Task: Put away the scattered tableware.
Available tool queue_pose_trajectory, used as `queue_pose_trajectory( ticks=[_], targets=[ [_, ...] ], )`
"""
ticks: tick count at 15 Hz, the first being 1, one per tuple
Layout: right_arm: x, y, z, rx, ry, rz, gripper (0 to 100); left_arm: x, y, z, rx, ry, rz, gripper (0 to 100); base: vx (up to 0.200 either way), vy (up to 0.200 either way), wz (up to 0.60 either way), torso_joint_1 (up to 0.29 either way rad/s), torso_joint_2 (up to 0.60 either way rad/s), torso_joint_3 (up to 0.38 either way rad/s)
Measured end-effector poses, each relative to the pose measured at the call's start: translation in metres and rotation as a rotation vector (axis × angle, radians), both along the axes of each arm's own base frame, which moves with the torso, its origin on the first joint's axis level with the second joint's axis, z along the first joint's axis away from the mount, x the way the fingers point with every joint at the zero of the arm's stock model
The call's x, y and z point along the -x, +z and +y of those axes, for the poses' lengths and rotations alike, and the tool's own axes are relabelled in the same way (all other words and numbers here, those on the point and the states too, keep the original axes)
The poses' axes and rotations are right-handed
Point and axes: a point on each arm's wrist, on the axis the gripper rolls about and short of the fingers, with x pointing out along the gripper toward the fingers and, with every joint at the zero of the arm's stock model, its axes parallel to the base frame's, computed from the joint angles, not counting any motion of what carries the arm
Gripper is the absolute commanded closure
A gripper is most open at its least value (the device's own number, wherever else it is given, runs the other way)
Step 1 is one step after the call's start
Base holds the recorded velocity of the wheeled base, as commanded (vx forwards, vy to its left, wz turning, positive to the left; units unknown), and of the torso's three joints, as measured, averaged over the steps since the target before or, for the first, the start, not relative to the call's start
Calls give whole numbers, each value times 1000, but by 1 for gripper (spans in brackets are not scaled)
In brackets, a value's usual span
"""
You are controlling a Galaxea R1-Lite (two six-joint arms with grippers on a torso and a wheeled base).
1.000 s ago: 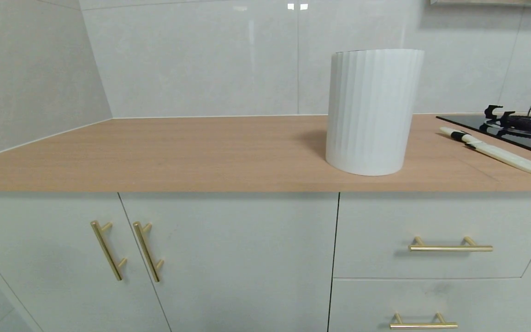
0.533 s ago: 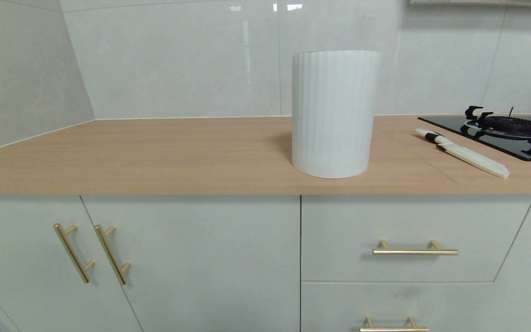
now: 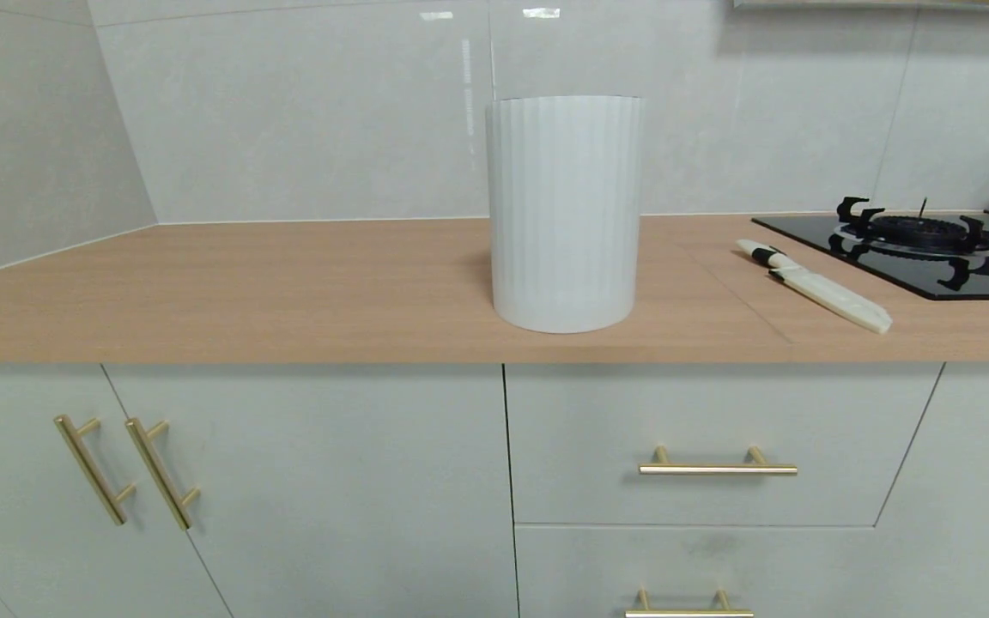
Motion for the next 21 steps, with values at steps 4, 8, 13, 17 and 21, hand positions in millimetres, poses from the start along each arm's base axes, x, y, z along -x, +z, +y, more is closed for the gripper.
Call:
queue_pose_trajectory(
  ticks=[4,8,13,17,21],
  targets=[
    [0,0,0,0,0,0,0,0,0,0,0,1,0,0,0,0,0,0,0,0],
    [0,0,0,1,0,0,0,0,0,0,0,0,0,0,0,0,0,0,0,0],
    [0,0,0,1,0,0,0,0,0,0,0,0,0,0,0,0,0,0,0,0],
    [0,0,0,1,0,0,0,0,0,0,0,0,0,0,0,0,0,37,-178,-163],
    [0,0,0,1,0,0,0,0,0,0,0,0,0,0,0,0,0,156,-453,-290]
  ],
)
